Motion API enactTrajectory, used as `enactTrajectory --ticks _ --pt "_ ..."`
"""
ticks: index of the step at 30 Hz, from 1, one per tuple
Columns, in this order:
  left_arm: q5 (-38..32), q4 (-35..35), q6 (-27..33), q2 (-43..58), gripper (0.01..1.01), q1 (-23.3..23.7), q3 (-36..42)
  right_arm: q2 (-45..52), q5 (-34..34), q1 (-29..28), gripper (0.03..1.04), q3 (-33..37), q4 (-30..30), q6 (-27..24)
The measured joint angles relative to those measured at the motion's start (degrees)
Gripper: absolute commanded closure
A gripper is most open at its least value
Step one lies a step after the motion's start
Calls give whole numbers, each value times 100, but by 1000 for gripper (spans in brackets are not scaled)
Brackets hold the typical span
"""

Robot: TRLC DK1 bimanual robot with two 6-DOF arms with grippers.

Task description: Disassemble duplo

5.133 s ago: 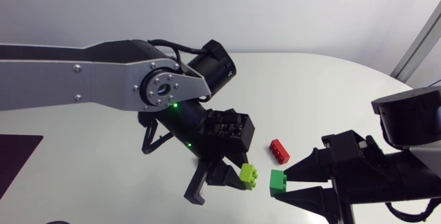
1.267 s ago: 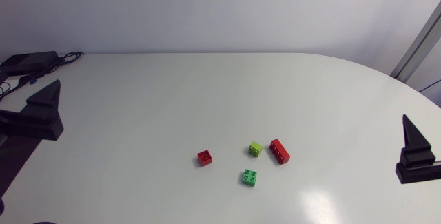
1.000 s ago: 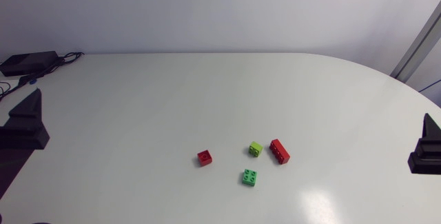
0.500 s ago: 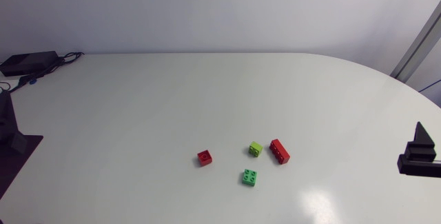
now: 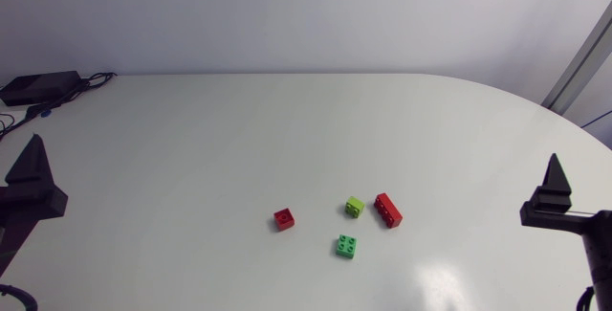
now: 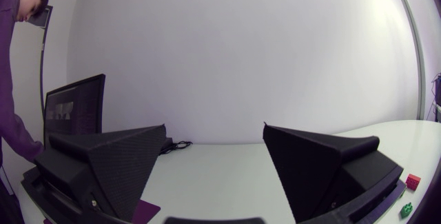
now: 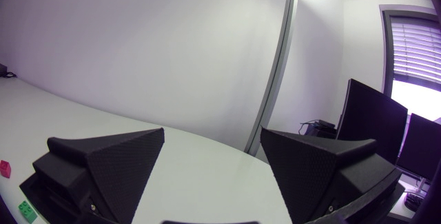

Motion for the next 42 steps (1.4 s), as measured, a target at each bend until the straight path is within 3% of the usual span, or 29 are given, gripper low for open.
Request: enactTrajectory --ticks 6,10,15,20,32,42 --pt "275 693 -219 -4 49 210 -422 0 -7 326 61 -442 994 -271" --pt "920 1040 -61 -4 49 221 -688 0 -15 828 62 -570 1185 -535" --pt "1401 1257 20 -4 49 232 -850 0 -98 1325 62 -570 1285 -494" --pt "1823 1436 114 -4 49 243 -1104 0 -243 1327 62 -570 1130 -293" --pt "1867 546 302 -11 49 640 -1152 0 -437 1086 62 -570 94 -125" --pt "1893 247 120 -11 49 1064 -1152 0 -848 1040 62 -570 -17 101"
